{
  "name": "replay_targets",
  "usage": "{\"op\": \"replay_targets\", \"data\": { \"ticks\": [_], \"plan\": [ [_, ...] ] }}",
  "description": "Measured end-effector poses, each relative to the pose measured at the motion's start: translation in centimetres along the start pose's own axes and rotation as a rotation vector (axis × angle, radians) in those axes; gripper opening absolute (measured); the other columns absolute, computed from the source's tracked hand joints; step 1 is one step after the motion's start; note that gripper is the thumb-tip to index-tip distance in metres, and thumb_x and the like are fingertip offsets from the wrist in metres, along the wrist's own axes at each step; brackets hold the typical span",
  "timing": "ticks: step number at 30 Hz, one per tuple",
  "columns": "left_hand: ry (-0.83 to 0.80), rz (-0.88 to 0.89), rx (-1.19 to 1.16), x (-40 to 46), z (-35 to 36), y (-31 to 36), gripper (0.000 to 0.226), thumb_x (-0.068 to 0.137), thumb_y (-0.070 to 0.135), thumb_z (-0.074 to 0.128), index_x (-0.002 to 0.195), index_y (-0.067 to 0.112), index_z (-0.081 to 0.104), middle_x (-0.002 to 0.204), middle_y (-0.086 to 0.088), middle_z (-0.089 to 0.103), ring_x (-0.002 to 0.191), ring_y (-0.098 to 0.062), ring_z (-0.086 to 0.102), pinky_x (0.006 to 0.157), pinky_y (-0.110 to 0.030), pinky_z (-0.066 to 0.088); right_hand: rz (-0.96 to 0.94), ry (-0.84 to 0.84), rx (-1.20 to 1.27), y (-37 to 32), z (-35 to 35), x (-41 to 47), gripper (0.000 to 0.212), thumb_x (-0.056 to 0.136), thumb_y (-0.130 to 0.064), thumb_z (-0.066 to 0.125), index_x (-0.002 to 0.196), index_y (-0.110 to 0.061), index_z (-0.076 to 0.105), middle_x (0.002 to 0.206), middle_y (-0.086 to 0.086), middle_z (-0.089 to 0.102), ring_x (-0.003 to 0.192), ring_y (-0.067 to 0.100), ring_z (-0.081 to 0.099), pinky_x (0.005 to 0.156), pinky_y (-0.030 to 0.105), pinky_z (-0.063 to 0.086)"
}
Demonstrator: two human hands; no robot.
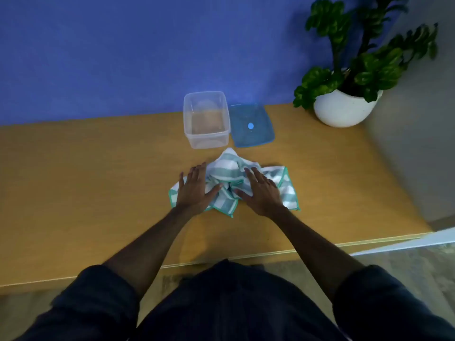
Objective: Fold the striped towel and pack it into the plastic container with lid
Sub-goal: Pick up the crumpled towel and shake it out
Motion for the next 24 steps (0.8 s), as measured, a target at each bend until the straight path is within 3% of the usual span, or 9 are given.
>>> {"op": "replay_targets", "data": {
  "ticks": [6, 11, 17, 20, 24],
  "plan": [
    [-0.098, -0.044, -0.004, -1.6, 2.9, -1.3, 0.093, 0.076, 0.076, 0.024, 0.148, 0.017, 0.023, 0.153, -0.006, 0.032, 0.143, -0.025, 0.027, 0.116, -0.052, 0.012, 0.029, -0.047, 0.006, 0.2, 1.8, -1.4, 0.085, 0.080, -0.070, 0.034, 0.141, -0.011, 0.047, 0.144, 0.016, 0.049, 0.132, 0.034, 0.049, 0.099, 0.050, 0.046],
    [-0.100, 0.035, 0.027, -3.1, 4.5, -2.6, 0.088, 0.080, 0.072, 0.029, 0.150, 0.019, 0.022, 0.159, -0.002, 0.022, 0.147, -0.022, 0.020, 0.115, -0.052, 0.013, 0.055, -0.134, 0.005, 0.7, 3.0, -2.1, 0.089, 0.079, -0.070, 0.022, 0.149, -0.016, 0.035, 0.158, 0.012, 0.031, 0.146, 0.031, 0.027, 0.113, 0.050, 0.028],
    [-0.060, 0.020, -0.010, -3.1, 4.4, -2.5, 0.088, 0.079, 0.071, 0.030, 0.149, 0.018, 0.025, 0.158, -0.004, 0.026, 0.146, -0.024, 0.022, 0.114, -0.053, 0.012, 0.050, -0.128, 0.015, 1.0, 3.9, -2.4, 0.069, 0.095, -0.055, 0.045, 0.152, -0.021, 0.027, 0.162, 0.006, 0.019, 0.150, 0.026, 0.014, 0.117, 0.049, 0.016],
    [-0.018, -0.006, -0.032, -3.2, 3.9, -1.7, 0.083, 0.079, 0.067, 0.032, 0.144, 0.017, 0.033, 0.153, -0.006, 0.033, 0.142, -0.027, 0.027, 0.116, -0.051, 0.014, 0.076, -0.126, 0.059, 1.2, 3.7, -2.1, 0.064, 0.096, -0.053, 0.045, 0.150, -0.022, 0.032, 0.161, 0.005, 0.023, 0.149, 0.025, 0.016, 0.117, 0.047, 0.017],
    [0.095, -0.013, -0.035, -3.5, 3.2, -0.1, 0.070, 0.081, 0.063, 0.037, 0.129, 0.014, 0.053, 0.144, -0.007, 0.045, 0.138, -0.026, 0.035, 0.115, -0.050, 0.022, 0.097, -0.030, 0.100, 1.0, 2.0, -1.6, 0.047, 0.092, -0.039, 0.057, 0.136, -0.022, 0.055, 0.149, 0.005, 0.046, 0.139, 0.026, 0.038, 0.115, 0.045, 0.025]
  ]
}}
Point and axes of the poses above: each hand's wrist, its own x-axis towards the middle knuckle, its own z-axis out of the palm, y = z × x, the point moved 10 cm from there along x, towards the middle knuckle
